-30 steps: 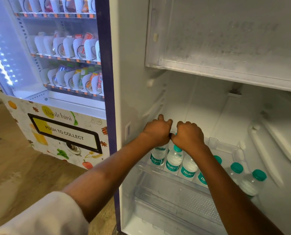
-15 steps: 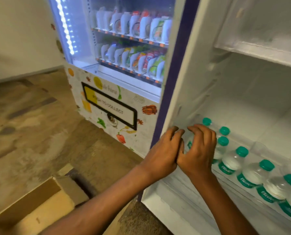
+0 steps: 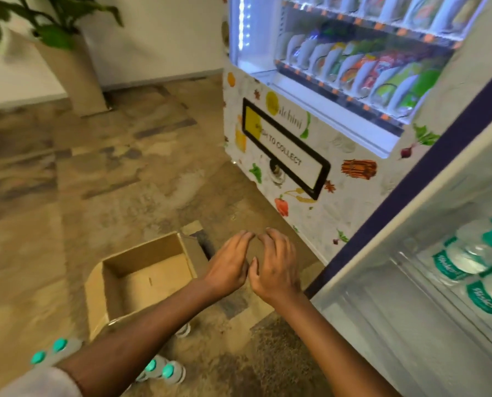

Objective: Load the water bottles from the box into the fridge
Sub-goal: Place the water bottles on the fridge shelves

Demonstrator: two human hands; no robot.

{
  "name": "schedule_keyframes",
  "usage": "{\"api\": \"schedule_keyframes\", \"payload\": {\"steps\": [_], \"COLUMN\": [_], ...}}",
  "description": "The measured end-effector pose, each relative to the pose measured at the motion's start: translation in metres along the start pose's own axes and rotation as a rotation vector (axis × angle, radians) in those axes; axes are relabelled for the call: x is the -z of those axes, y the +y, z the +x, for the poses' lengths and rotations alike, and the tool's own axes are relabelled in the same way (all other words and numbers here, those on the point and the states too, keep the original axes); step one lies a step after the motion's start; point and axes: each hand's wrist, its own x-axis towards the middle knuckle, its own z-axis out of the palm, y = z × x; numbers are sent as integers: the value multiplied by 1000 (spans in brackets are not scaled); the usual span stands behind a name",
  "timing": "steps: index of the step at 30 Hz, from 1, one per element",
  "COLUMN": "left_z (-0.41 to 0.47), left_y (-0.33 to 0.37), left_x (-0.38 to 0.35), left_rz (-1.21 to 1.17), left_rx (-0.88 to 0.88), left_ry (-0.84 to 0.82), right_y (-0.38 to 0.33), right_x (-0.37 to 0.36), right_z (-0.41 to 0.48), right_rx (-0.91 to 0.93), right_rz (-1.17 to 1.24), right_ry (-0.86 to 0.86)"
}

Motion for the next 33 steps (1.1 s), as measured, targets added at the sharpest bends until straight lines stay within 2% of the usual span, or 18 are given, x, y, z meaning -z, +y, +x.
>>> {"api": "schedule_keyframes", "payload": {"steps": [4, 11, 19, 23, 27, 33], "left_z": [-18, -57, -92, -109, -144, -195], "left_y": [-32, -99, -198, -220, -231, -247], "left_x": [-1, -24, -60, -72, -87, -106], "left_rz": [47, 70, 233, 256, 294, 326], "left_rx": [151, 355, 461, 487, 561, 741], "left_ry": [-25, -34, -303, -406, -443, -421], "right_y": [-13, -33, -34, -37, -45, -60], "right_x": [-41, -107, -182, -215, -239, -278], "right_z": [1, -3, -7, -15, -36, -71], "right_rx": [34, 147, 97, 102, 138, 199], "right_rz": [14, 57, 61, 79, 106, 143], "right_ry": [-179, -319, -596, -678, -761, -872]}}
